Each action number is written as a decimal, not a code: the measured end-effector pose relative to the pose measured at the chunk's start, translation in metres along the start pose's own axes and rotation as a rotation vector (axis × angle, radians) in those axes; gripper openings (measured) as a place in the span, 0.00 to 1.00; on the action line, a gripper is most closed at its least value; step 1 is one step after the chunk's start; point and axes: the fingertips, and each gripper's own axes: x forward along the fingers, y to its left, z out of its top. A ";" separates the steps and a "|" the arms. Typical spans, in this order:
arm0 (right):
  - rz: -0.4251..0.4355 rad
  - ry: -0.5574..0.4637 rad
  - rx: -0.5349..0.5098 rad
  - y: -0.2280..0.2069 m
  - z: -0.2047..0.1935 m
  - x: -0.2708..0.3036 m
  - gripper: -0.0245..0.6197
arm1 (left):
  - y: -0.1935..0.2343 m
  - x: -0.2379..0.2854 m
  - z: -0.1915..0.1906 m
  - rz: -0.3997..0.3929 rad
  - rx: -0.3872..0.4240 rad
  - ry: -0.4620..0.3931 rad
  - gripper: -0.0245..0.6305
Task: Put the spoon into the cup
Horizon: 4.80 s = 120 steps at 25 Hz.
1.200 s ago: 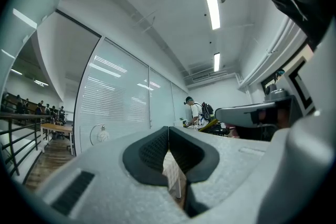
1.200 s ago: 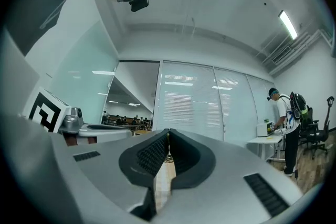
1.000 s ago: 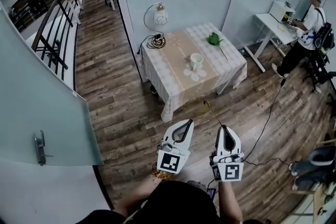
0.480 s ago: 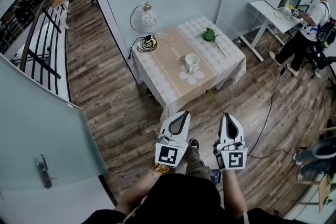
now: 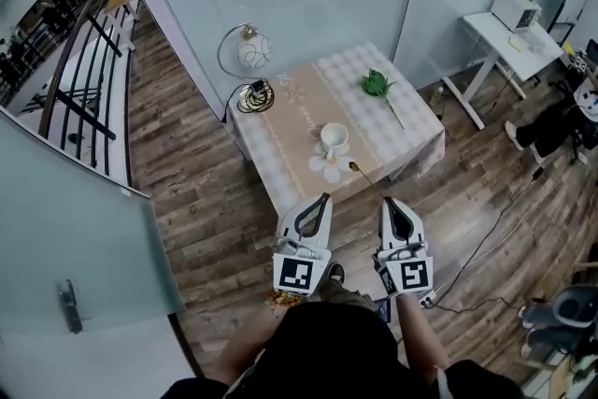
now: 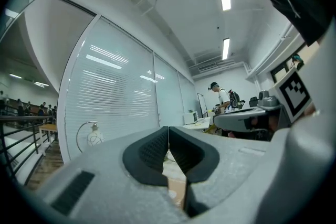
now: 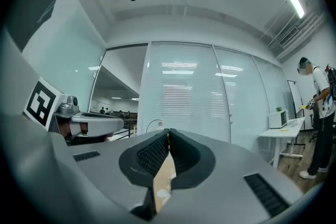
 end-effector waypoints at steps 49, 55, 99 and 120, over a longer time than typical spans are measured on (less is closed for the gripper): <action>0.147 0.175 -0.127 -0.071 -0.074 0.236 0.05 | 0.138 0.157 -0.090 0.076 0.022 0.074 0.06; 0.143 0.199 -0.142 -0.065 -0.083 0.240 0.05 | 0.143 0.154 -0.088 0.083 -0.018 0.048 0.06; 0.130 0.499 -0.110 -0.063 -0.236 0.230 0.05 | 0.154 0.113 -0.077 0.125 -0.048 0.005 0.07; 0.127 0.582 -0.104 -0.060 -0.267 0.226 0.05 | 0.165 0.107 -0.078 0.131 -0.066 -0.015 0.07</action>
